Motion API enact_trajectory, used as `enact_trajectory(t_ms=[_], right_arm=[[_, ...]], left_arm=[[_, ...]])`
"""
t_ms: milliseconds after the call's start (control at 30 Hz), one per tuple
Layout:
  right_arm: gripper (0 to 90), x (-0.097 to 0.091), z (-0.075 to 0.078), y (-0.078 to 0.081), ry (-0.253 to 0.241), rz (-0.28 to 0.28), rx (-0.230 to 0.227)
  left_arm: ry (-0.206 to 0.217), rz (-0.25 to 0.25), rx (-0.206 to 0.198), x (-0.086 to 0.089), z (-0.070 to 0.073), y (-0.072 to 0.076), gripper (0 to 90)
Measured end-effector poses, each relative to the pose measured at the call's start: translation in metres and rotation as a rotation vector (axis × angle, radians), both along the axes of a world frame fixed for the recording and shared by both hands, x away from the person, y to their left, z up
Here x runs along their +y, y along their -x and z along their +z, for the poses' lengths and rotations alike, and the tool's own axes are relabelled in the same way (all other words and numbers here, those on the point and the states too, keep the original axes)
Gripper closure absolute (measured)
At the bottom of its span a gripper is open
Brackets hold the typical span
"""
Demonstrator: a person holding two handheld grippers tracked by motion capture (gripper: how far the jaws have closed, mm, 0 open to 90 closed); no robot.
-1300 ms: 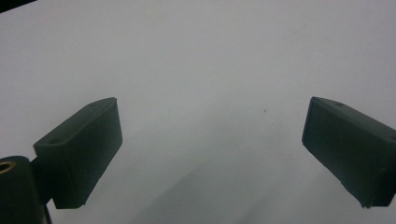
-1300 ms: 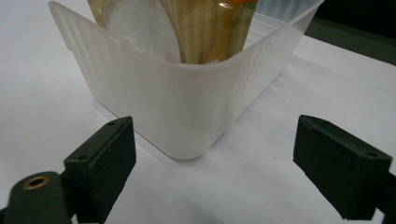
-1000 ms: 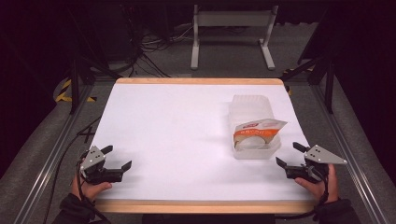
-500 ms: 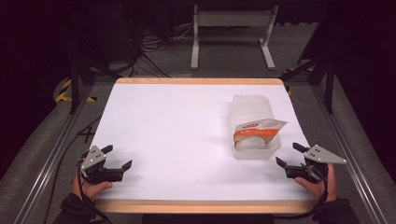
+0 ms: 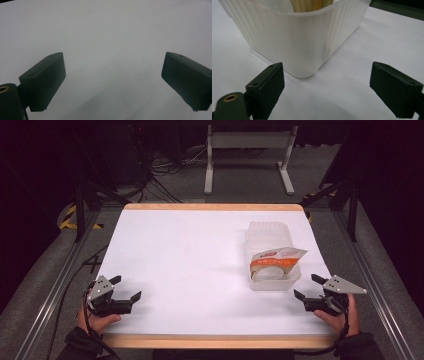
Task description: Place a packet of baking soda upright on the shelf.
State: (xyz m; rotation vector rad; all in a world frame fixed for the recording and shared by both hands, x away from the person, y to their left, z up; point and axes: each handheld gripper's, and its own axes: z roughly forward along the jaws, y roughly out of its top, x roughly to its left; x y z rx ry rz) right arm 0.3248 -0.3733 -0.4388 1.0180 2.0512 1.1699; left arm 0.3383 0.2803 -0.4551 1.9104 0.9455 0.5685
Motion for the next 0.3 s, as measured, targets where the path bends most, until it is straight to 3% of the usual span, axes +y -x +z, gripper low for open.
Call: enact_trajectory(t_ms=[300], right_arm=[[12.3,-0.0001,-0.001,-0.0018,-0.002,-0.001,0.017]], left_arm=[[0.003,0.016,0.016,-0.0002,-0.0003,-0.0006,6.7]])
